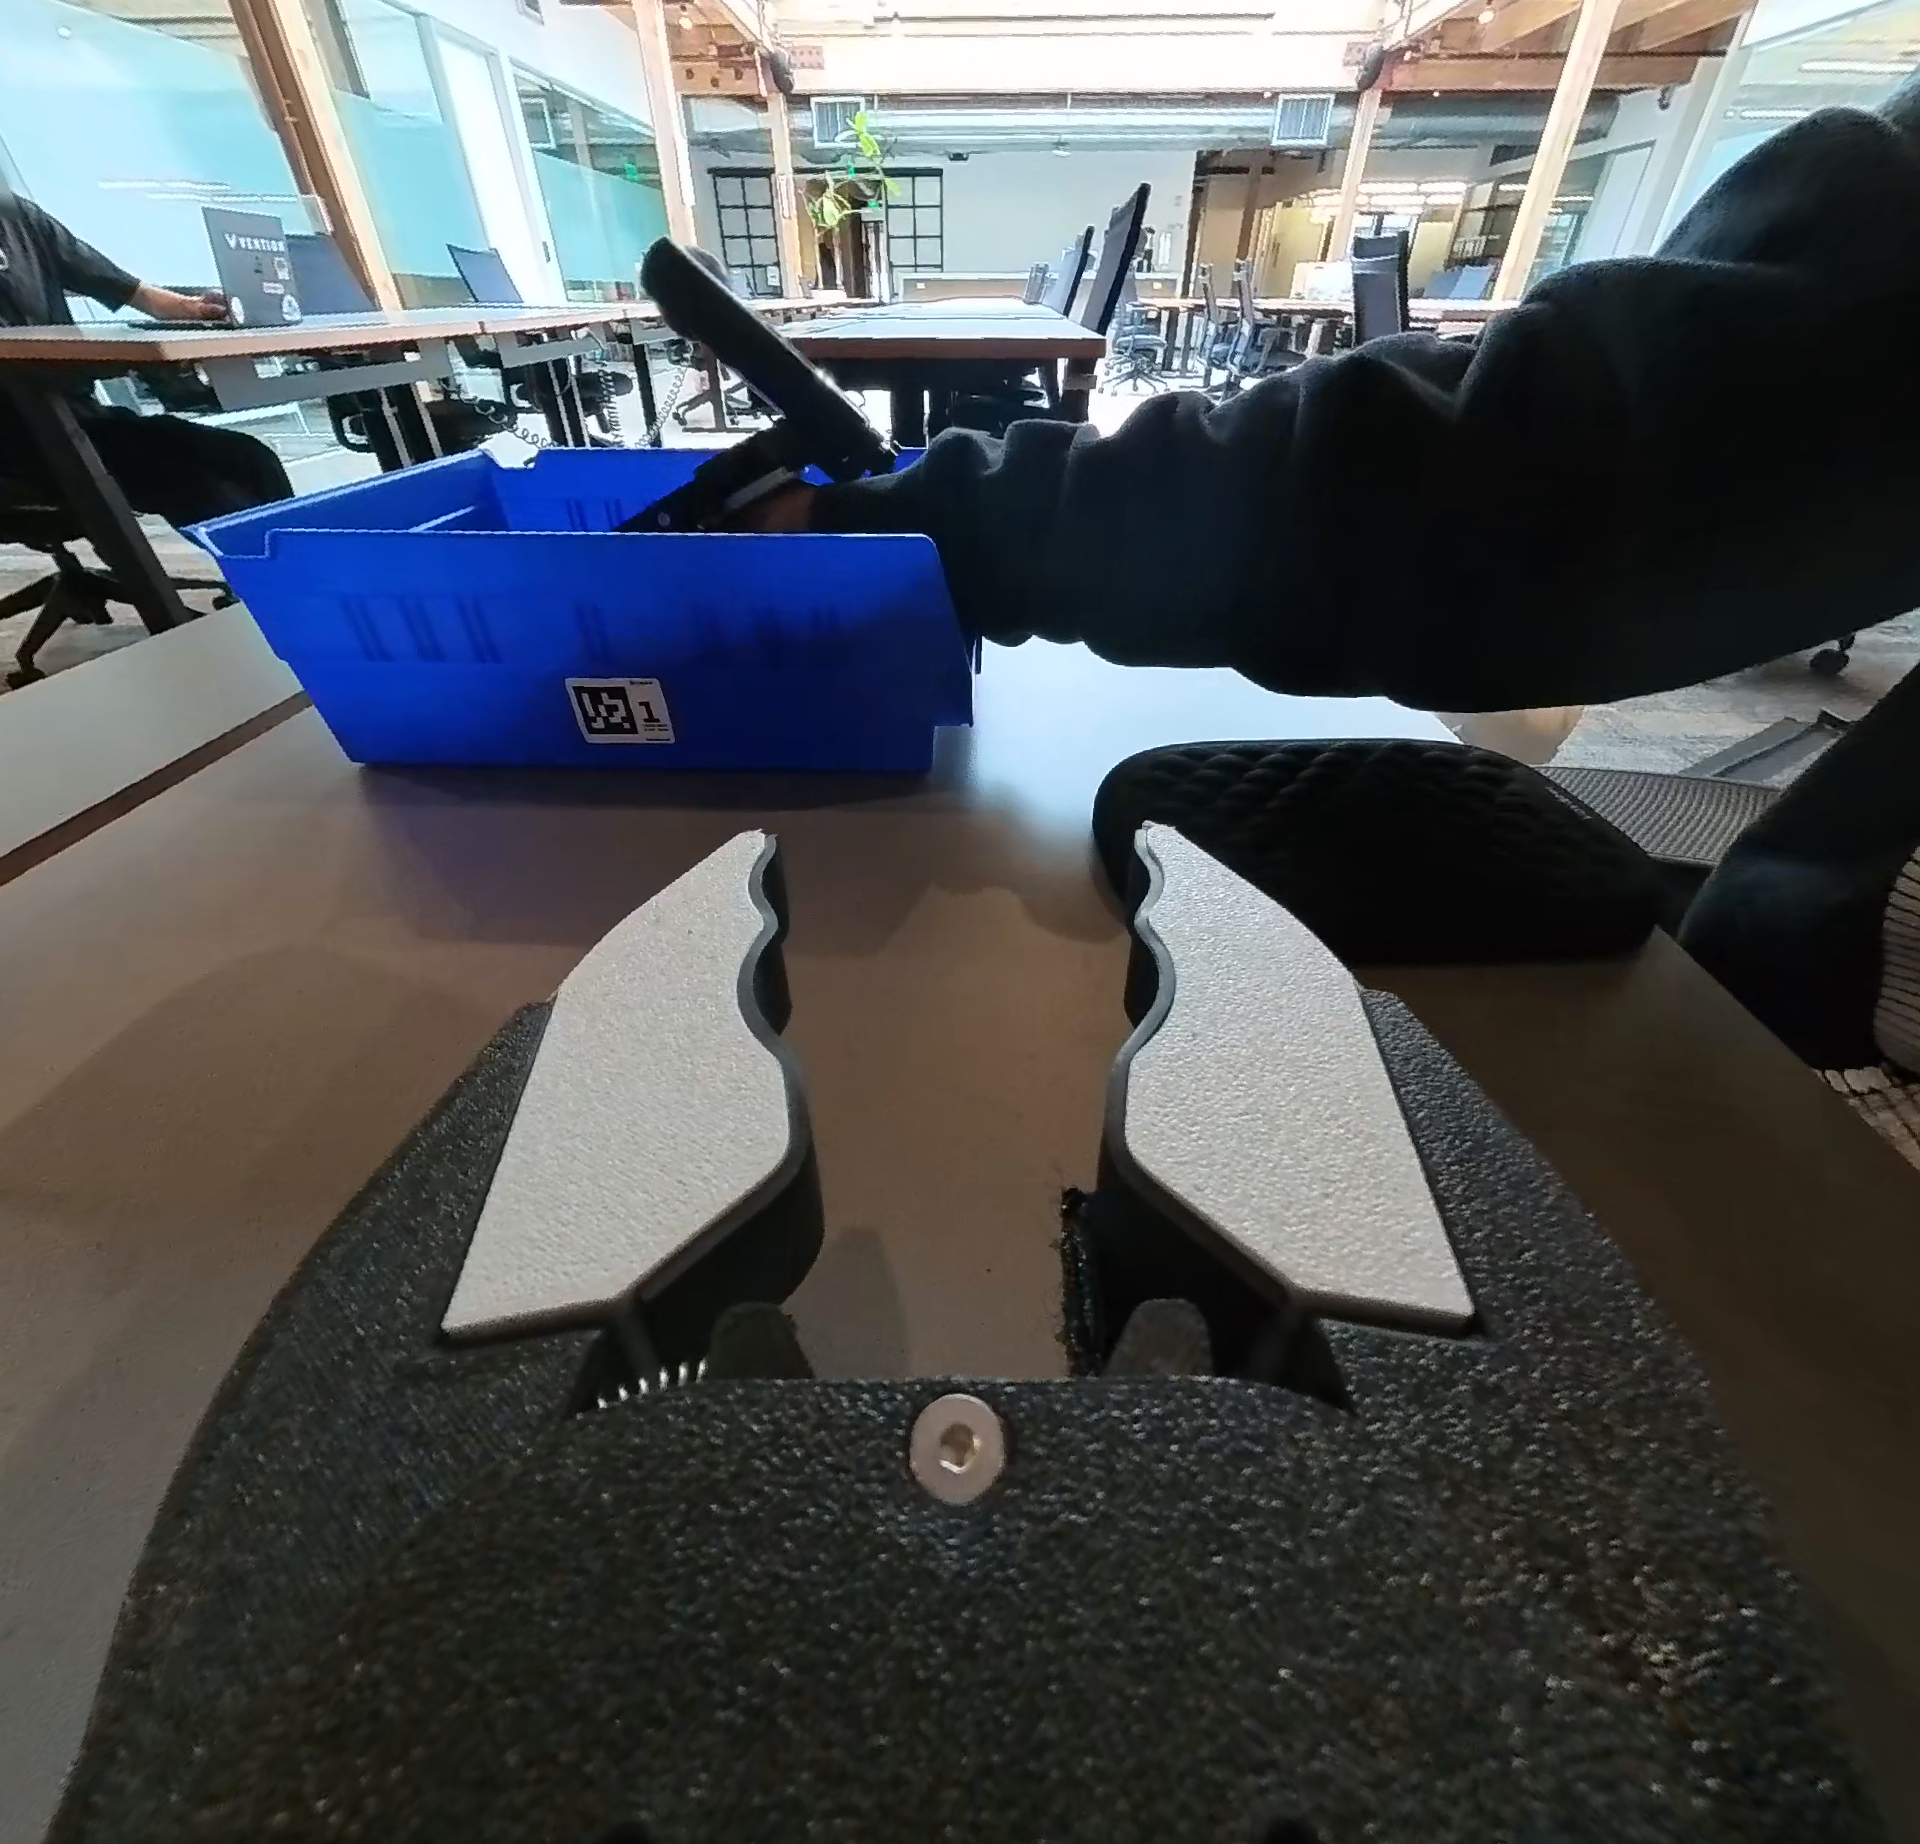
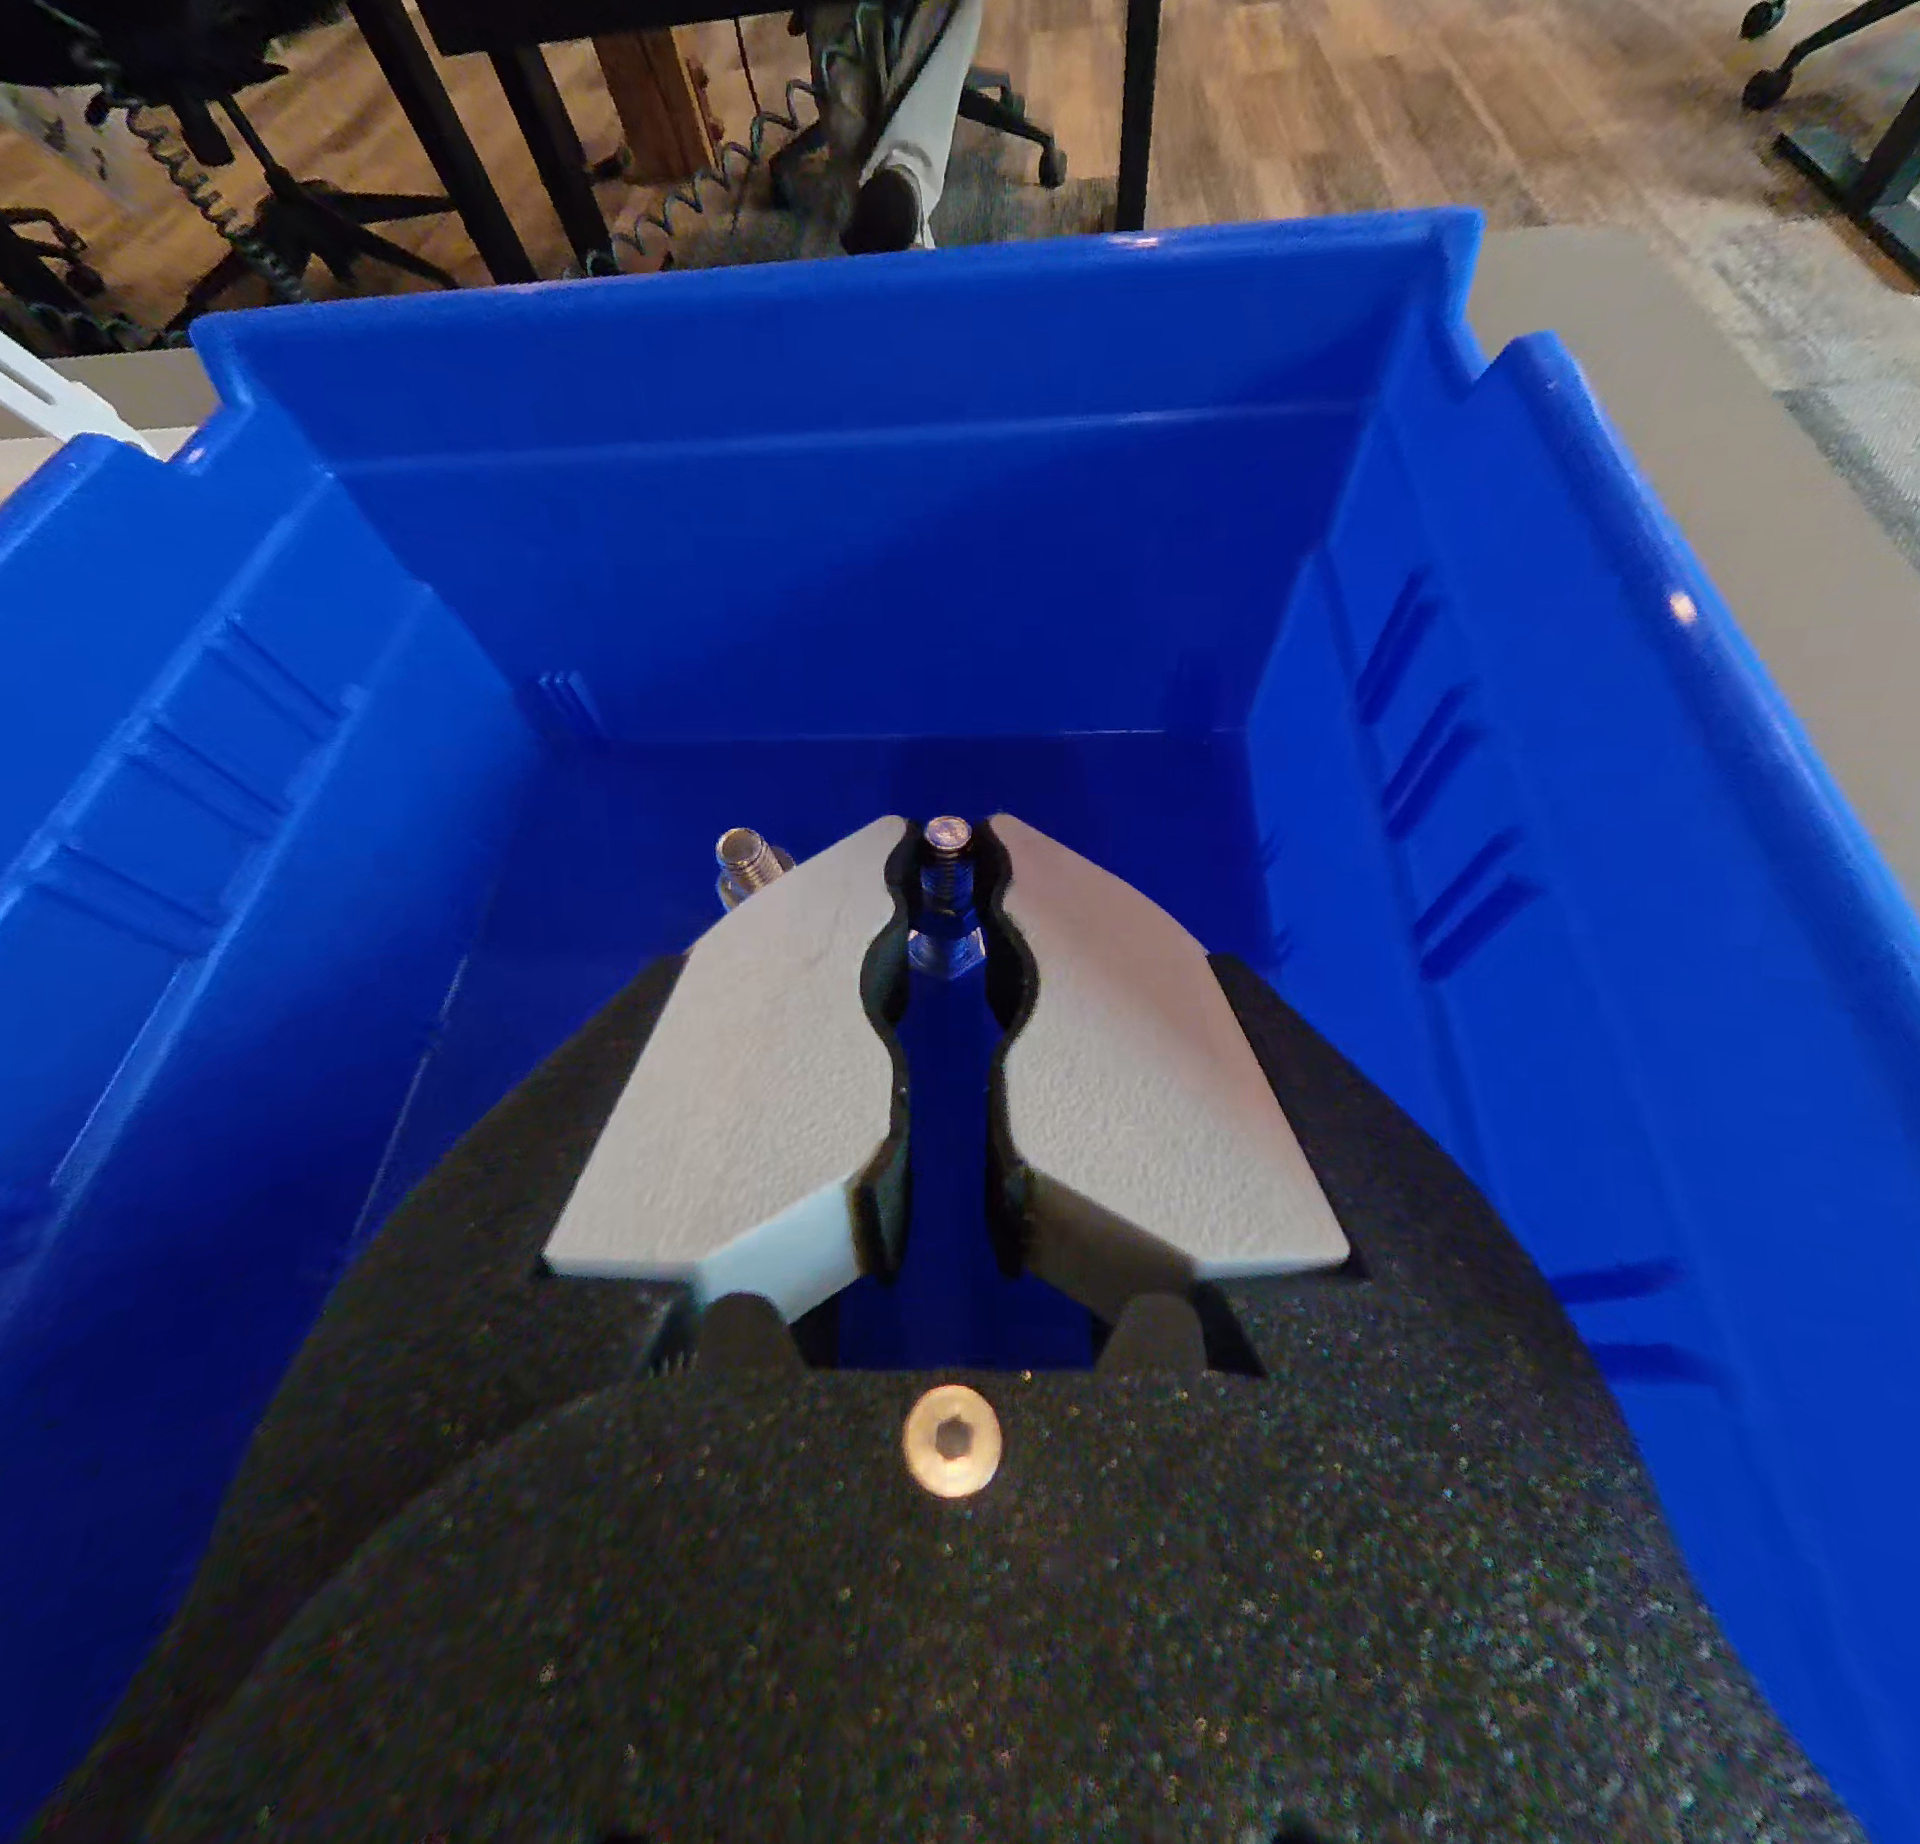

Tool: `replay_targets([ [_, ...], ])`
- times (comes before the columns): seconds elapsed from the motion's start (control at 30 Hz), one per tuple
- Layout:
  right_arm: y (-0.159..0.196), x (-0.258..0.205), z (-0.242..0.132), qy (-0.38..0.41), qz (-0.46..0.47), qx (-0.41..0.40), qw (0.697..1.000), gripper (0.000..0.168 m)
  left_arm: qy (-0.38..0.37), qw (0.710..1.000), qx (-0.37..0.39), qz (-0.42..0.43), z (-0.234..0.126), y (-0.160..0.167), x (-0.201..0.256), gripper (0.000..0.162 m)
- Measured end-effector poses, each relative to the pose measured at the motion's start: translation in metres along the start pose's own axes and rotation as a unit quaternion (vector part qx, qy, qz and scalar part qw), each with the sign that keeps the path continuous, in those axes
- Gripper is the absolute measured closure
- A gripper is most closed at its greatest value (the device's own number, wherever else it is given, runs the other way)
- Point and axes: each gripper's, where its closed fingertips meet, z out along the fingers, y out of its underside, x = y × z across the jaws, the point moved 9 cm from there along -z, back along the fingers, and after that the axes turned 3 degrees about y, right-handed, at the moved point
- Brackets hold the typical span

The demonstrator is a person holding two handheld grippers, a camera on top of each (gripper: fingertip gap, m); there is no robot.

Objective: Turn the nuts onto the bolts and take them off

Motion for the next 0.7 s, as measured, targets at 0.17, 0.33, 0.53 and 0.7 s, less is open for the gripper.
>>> replay_targets([
  [0.17, 0.001, 0.000, 0.001, 0.003, -0.006, -0.015, 1.000, 0.158, 0.000, 1.000, 0.000, 0.001, 0.000, 0.000, 0.000, 0.099],
  [0.33, -0.001, 0.000, -0.002, 0.006, -0.005, 0.000, 1.000, 0.154, 0.000, 1.000, 0.000, 0.001, 0.000, 0.000, 0.000, 0.099],
  [0.53, -0.028, -0.007, -0.027, 0.012, -0.023, 0.061, 0.998, 0.138, 0.001, 1.000, 0.000, 0.000, 0.000, 0.000, 0.000, 0.099],
  [0.7, -0.068, -0.038, -0.081, -0.021, -0.042, 0.137, 0.989, 0.101, -0.001, 1.000, 0.001, 0.000, 0.000, 0.000, -0.001, 0.099],
])
